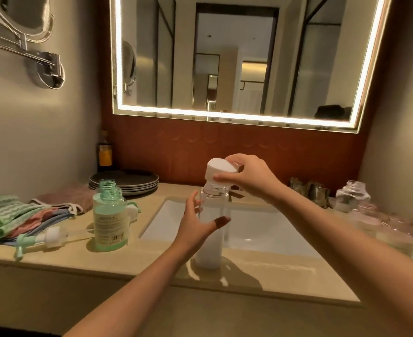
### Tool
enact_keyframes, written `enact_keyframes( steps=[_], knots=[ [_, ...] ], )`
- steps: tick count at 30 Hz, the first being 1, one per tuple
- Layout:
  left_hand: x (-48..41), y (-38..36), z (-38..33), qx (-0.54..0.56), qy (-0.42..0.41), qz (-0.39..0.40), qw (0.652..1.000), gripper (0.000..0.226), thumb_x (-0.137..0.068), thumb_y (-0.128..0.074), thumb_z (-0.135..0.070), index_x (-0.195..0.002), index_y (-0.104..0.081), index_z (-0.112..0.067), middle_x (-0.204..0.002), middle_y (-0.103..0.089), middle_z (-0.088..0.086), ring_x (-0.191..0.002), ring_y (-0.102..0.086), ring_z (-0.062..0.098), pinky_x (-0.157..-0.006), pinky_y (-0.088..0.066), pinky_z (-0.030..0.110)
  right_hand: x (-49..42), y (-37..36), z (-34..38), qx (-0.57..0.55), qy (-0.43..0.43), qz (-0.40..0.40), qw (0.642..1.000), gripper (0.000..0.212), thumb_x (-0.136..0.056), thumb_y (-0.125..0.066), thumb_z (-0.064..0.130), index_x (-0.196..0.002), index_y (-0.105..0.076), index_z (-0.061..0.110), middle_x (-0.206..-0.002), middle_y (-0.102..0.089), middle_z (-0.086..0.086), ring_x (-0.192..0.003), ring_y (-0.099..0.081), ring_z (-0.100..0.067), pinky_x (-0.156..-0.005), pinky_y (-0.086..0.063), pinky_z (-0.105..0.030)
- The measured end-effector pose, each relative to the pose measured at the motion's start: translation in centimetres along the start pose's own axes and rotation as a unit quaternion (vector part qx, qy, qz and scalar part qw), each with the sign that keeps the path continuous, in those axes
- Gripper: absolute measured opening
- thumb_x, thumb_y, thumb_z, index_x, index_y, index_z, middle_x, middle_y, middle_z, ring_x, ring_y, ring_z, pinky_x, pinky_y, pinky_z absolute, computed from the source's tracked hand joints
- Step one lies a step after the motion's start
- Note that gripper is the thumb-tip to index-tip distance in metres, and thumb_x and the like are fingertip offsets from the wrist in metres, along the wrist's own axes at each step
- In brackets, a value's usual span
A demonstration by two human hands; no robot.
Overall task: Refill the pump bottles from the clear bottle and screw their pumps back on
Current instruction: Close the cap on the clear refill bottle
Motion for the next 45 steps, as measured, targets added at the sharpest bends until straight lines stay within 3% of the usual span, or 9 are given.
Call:
enact_keyframes(
  steps=[4, 9, 20, 31, 33, 36, 38, 42, 45],
  knots=[
    [-0.7, -1.3, 0.5, -0.022, -0.013, -0.009, 1.0, 0.097, -0.057, -0.073, -0.057, -0.136, -0.022, -0.035, -0.12, -0.049, -0.009, -0.104, -0.049, 0.006, -0.078, -0.043, 0.022, -0.7, -1.3, -0.7, -0.005, 0.005, 0.071, 0.997, 0.061, -0.074, -0.073, 0.04, -0.126, -0.055, 0.013, -0.124, -0.059, -0.004, -0.098, -0.05, -0.011, -0.068, -0.044, -0.016],
    [-1.1, -0.6, 0.9, -0.031, -0.037, -0.05, 0.998, 0.082, -0.065, -0.076, -0.045, -0.131, -0.029, -0.036, -0.099, -0.048, -0.023, -0.094, -0.052, 0.002, -0.073, -0.044, 0.017, -1.5, -1.7, -1.4, -0.002, 0.009, 0.095, 0.995, 0.062, -0.075, -0.072, 0.039, -0.128, -0.054, 0.012, -0.127, -0.057, -0.004, -0.098, -0.05, -0.01, -0.062, -0.038, -0.012],
    [-0.9, -0.6, 0.8, -0.033, -0.052, -0.057, 0.996, 0.087, -0.057, -0.069, -0.057, -0.131, -0.031, -0.033, -0.098, -0.047, -0.024, -0.094, -0.052, 0.003, -0.069, -0.043, 0.015, -1.4, -2.1, -0.6, 0.015, 0.036, 0.108, 0.993, 0.062, -0.077, -0.07, 0.041, -0.129, -0.052, 0.013, -0.129, -0.056, -0.004, -0.097, -0.047, -0.008, -0.057, -0.038, -0.011],
    [-1.3, -0.3, 1.4, -0.057, -0.058, -0.073, 0.994, 0.083, -0.067, -0.075, -0.048, -0.134, -0.029, -0.03, -0.096, -0.047, -0.023, -0.09, -0.051, -0.001, -0.065, -0.04, 0.013, -1.0, -2.7, -0.4, 0.053, 0.016, 0.089, 0.994, 0.06, -0.075, -0.068, 0.048, -0.119, -0.058, 0.009, -0.117, -0.062, -0.007, -0.092, -0.055, -0.014, -0.07, -0.047, -0.019],
    [-1.3, -0.3, 1.3, -0.064, -0.066, -0.073, 0.993, 0.084, -0.066, -0.074, -0.051, -0.134, -0.029, -0.03, -0.097, -0.048, -0.023, -0.09, -0.051, -0.002, -0.065, -0.04, 0.013, -0.8, -2.5, -0.4, 0.084, 0.012, 0.071, 0.994, 0.066, -0.074, -0.063, 0.057, -0.117, -0.059, 0.008, -0.118, -0.062, -0.009, -0.099, -0.059, -0.02, -0.08, -0.052, -0.03],
    [-1.4, -0.2, 1.3, -0.071, -0.068, -0.075, 0.992, 0.084, -0.067, -0.075, -0.051, -0.135, -0.03, -0.028, -0.101, -0.051, -0.017, -0.091, -0.052, -0.001, -0.069, -0.043, 0.015, -1.0, -2.1, -0.2, 0.083, 0.006, 0.072, 0.994, 0.076, -0.078, -0.053, 0.064, -0.136, -0.043, 0.015, -0.138, -0.049, -0.005, -0.121, -0.049, -0.023, -0.09, -0.043, -0.029],
    [-1.4, -0.2, 1.3, -0.068, -0.067, -0.076, 0.993, 0.086, -0.066, -0.075, -0.052, -0.136, -0.03, -0.028, -0.098, -0.049, -0.021, -0.091, -0.052, -0.001, -0.069, -0.042, 0.015, -1.2, -2.0, 0.2, 0.019, 0.01, 0.101, 0.995, 0.07, -0.084, -0.051, 0.057, -0.141, -0.034, 0.021, -0.146, -0.038, -0.001, -0.131, -0.04, -0.02, -0.097, -0.036, -0.03],
    [-1.2, -0.4, 1.1, -0.05, -0.062, -0.069, 0.994, 0.095, -0.057, -0.069, -0.059, -0.137, -0.029, -0.027, -0.097, -0.047, -0.022, -0.092, -0.052, 0.0, -0.069, -0.043, 0.016, -1.1, -2.9, 0.8, -0.005, 0.038, 0.175, 0.984, 0.053, -0.09, -0.057, 0.035, -0.139, -0.04, 0.023, -0.144, -0.042, 0.001, -0.126, -0.044, -0.018, -0.089, -0.034, -0.022],
    [-1.2, -0.4, 1.0, -0.049, -0.06, -0.066, 0.995, 0.095, -0.054, -0.066, -0.064, -0.134, -0.031, -0.028, -0.097, -0.047, -0.022, -0.092, -0.052, 0.0, -0.069, -0.043, 0.015, -1.2, -2.5, 1.1, 0.06, 0.067, 0.118, 0.989, 0.061, -0.084, -0.059, 0.046, -0.137, -0.042, 0.02, -0.132, -0.054, -0.003, -0.105, -0.052, -0.01, -0.075, -0.04, -0.015]
  ],
)
Point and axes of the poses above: each hand's wrist, its own x-axis away from the middle knuckle, its own y-axis out of the back of the hand, z = x × y, the point moved 10 cm from there along -x, towards the middle knuckle
